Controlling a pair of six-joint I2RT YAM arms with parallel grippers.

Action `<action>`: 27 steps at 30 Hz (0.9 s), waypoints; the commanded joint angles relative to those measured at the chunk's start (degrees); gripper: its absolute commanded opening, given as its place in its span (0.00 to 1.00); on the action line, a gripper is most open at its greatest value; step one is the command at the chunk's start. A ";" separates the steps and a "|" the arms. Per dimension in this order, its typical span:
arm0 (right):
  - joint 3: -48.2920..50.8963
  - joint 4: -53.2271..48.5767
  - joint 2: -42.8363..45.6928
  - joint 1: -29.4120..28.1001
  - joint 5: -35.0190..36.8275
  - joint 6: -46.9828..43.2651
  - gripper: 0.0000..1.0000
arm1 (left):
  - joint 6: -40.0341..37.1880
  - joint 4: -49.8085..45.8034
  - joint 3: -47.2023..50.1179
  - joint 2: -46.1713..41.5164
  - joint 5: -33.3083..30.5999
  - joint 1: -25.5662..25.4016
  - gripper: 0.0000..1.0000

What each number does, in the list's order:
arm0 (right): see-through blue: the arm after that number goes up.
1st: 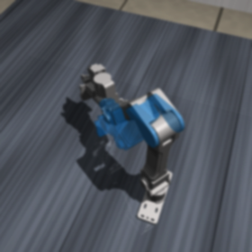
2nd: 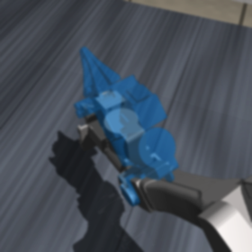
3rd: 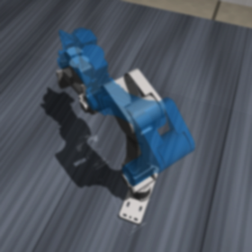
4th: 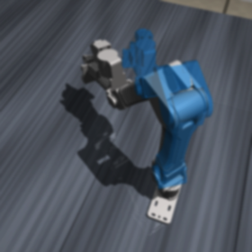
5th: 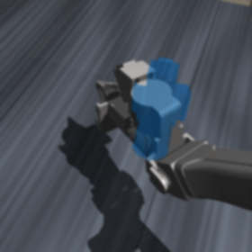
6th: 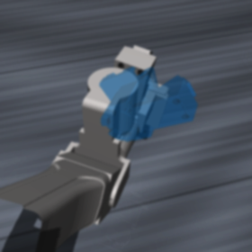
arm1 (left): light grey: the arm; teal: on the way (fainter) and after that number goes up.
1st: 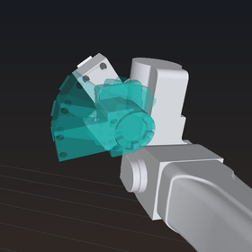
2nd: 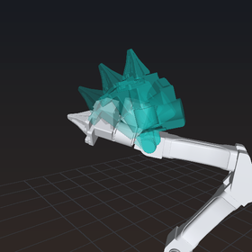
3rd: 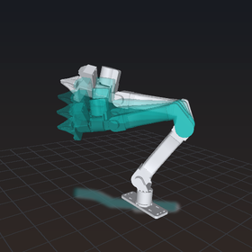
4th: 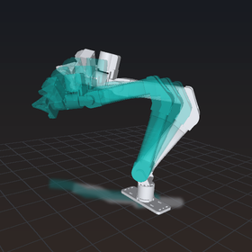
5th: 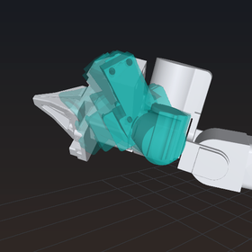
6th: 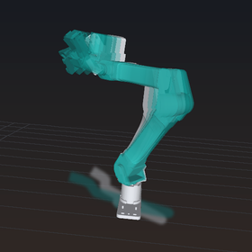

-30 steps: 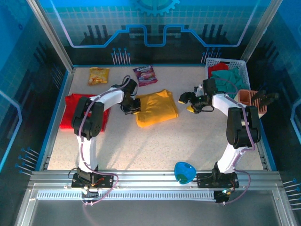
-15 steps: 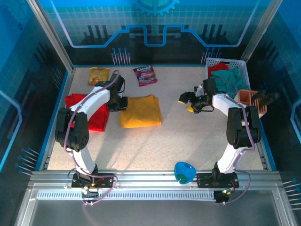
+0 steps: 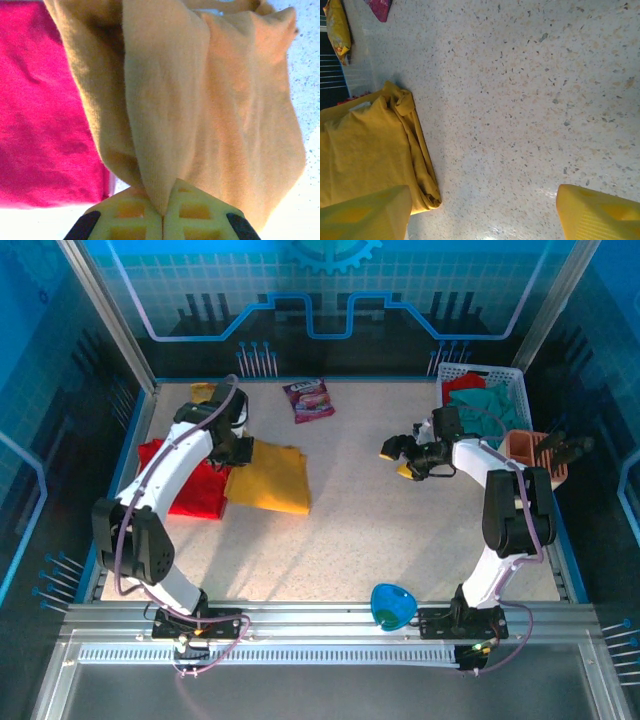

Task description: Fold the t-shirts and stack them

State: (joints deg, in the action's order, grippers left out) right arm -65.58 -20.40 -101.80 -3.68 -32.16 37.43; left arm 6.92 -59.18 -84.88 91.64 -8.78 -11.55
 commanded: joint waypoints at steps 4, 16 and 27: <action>-0.86 -3.17 2.26 -0.09 -1.57 -0.91 0.77 | -6.35 -5.32 -4.66 -4.65 -5.81 1.41 0.00; -0.36 -5.21 2.93 -1.41 -1.94 -1.57 0.77 | -13.57 -7.95 -10.07 -8.18 -8.14 3.55 0.00; -0.73 -6.39 3.35 -2.38 -1.70 -1.66 0.77 | -15.88 -9.13 -11.37 -10.59 -10.29 5.40 0.00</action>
State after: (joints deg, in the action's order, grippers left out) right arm -65.60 -24.71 -100.16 -5.21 -32.62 36.97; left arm -7.33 -67.48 -93.60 83.59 -17.21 -7.05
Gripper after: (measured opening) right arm 0.766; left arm 0.064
